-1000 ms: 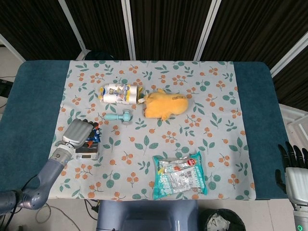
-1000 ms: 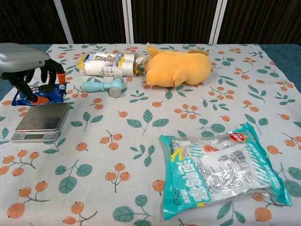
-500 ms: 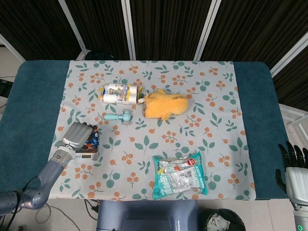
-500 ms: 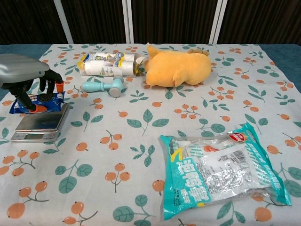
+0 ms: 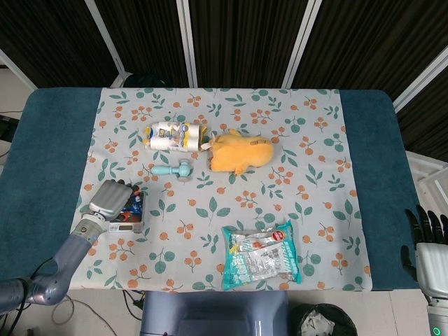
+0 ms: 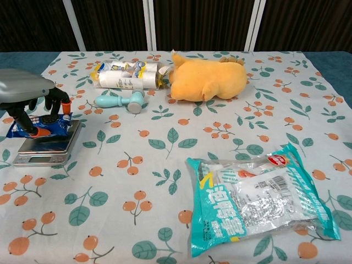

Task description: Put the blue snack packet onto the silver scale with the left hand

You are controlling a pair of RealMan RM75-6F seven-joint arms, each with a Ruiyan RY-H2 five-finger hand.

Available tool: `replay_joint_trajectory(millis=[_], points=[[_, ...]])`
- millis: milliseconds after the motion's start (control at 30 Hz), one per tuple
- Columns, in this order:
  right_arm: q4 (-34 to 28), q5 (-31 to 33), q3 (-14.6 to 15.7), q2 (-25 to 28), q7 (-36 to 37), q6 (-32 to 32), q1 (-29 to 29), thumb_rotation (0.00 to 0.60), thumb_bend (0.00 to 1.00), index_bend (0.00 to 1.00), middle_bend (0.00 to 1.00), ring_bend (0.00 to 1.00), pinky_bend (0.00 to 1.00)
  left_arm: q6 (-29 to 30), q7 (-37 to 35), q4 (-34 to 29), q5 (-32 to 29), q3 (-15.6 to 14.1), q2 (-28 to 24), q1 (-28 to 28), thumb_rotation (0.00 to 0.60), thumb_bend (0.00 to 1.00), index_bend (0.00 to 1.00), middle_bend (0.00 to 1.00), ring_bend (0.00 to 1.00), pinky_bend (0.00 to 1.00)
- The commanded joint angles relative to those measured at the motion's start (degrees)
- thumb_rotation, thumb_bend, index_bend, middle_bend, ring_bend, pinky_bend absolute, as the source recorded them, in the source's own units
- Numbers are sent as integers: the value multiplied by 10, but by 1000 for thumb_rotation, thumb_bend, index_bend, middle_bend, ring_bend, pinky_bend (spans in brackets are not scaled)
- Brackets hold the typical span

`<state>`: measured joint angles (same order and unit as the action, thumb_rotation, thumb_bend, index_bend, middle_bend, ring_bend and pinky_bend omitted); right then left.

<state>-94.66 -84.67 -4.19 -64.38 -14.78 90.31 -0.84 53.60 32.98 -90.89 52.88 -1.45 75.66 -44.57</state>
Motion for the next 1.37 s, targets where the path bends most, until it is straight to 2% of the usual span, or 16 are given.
replay_joint_trajectory(millis=[33,200,400,567,667,733,900,1100,1233,1367], points=[[-1,0,0,1,1,1,0,600,577,59,32,15,0,-5,9,-3,-10,-1,-4,-2,600,306,281,316,199,337],[-1,-2,0,2,3,3,-1,600,577,59,32,15,0,-3,31,-15,-28,-1,-12,-6,600,284,249,243,131,294],[-2,-1,-1,3,3,3,-1,600,577,58,32,15,0,8,45,-31,-40,1,-17,-6,600,256,237,224,127,294],[-2,1,-2,3,4,3,-1,600,577,59,32,15,0,34,56,-78,-41,5,-40,-2,600,254,226,213,114,286],[-3,1,-2,4,5,4,-1,600,577,59,32,15,0,82,58,-123,-9,10,-65,11,600,251,199,176,71,203],[-3,0,-2,4,5,4,-1,600,577,59,32,15,0,111,45,-144,20,13,-80,24,600,232,177,144,42,111],[-8,-3,0,9,2,6,-3,600,577,59,32,15,0,201,-54,-153,139,9,-121,85,600,182,165,114,30,64],[-12,-8,0,13,5,11,-5,600,577,59,32,15,0,285,-220,-116,253,-33,-157,178,600,167,160,112,29,63],[-11,-16,4,18,10,7,-3,600,577,59,32,15,0,311,-298,-89,295,-58,-169,221,600,166,157,114,30,65],[-13,-22,5,20,11,11,-4,600,577,59,32,15,0,339,-338,-56,325,-65,-166,250,600,166,152,113,30,65]])
